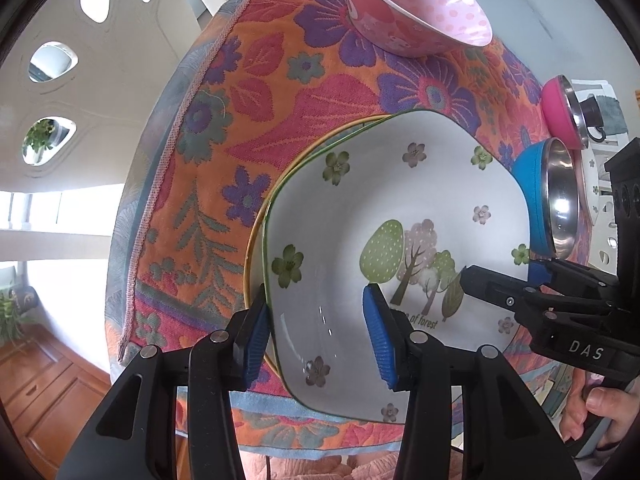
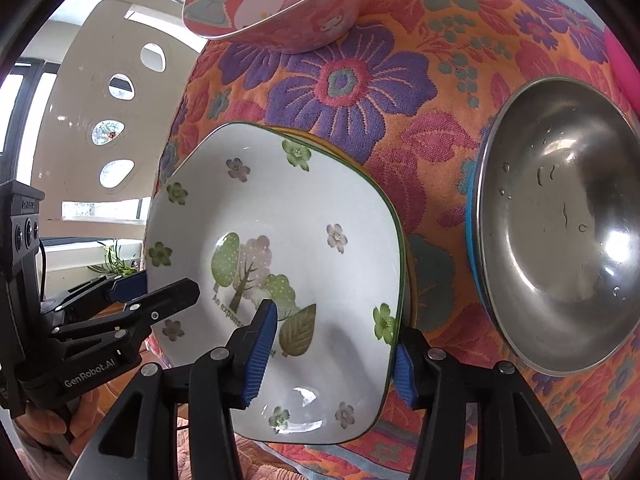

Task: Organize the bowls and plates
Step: 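Lower the forest plate onto the Sunflower plate with the left tool, then open both tools and release the forest plate on the stack, then move both tools to the second hexagonal forest plate beside the dark mug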

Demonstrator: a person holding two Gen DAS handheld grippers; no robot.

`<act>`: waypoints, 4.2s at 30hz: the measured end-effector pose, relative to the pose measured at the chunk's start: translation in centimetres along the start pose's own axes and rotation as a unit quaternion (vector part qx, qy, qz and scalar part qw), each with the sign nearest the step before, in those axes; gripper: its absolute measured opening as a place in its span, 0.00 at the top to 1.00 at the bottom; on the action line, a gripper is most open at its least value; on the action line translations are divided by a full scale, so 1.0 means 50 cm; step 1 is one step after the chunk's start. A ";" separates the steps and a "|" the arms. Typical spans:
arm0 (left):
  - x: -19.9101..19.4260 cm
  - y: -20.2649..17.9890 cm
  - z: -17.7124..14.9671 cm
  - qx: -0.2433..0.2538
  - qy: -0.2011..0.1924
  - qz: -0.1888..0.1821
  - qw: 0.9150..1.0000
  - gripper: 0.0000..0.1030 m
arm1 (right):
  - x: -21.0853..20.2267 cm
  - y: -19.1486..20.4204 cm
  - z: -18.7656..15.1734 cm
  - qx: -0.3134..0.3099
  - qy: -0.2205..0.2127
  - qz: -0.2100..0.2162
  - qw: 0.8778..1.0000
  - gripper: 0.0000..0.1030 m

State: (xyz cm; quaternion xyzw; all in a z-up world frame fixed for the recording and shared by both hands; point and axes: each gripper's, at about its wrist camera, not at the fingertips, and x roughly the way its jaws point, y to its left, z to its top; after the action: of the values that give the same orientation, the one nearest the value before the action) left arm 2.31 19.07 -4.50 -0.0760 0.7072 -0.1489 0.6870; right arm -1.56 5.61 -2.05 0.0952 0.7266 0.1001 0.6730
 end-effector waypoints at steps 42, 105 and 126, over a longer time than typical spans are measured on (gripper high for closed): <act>-0.027 -0.008 -0.004 0.014 0.005 0.021 1.000 0.57 | -0.016 0.042 0.001 -0.038 0.020 -0.062 0.997 0.36; -0.006 -0.685 0.006 0.008 0.013 0.071 0.997 0.48 | -0.410 -0.644 -0.153 0.014 -0.075 0.006 0.997 0.36; 0.117 -0.847 0.180 0.015 0.002 0.067 0.998 0.47 | -0.434 -0.961 0.060 0.107 -0.100 -0.027 0.989 0.36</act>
State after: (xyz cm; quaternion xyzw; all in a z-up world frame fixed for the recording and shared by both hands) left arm 6.90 -23.68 3.19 -0.0177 0.7095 -0.1131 0.6954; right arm 2.91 -46.48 5.38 0.1564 0.6646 -0.0070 0.7306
